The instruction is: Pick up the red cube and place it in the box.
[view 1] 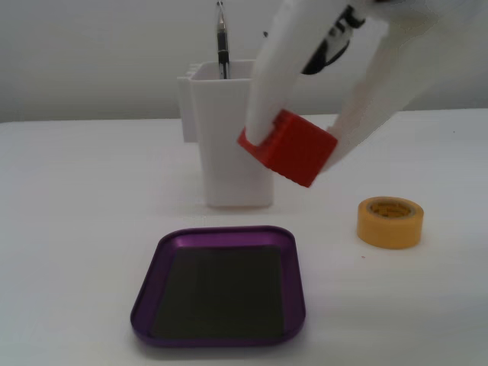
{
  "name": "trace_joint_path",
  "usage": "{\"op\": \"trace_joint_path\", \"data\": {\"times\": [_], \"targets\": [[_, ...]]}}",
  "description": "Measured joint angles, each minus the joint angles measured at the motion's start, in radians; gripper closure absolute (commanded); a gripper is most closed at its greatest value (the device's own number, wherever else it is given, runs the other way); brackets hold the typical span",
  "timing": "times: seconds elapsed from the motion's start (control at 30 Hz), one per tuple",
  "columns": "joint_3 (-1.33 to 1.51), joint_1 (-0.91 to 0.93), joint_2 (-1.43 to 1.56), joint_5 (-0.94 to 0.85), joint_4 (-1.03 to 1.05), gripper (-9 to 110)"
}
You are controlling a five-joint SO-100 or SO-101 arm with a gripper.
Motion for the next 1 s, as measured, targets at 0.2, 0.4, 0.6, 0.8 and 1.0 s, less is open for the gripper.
{"op": "trace_joint_path", "data": {"times": [0.2,0.4,0.6,0.8,1.0], "targets": [[-0.012,0.063,-0.167,0.003,-0.049,102],[-0.014,0.06,-0.293,0.044,-0.098,102],[-0.04,0.077,-0.33,0.048,-0.11,102],[-0.043,0.064,-0.356,0.048,-0.112,102],[-0.043,0.074,-0.396,0.046,-0.112,102]]}}
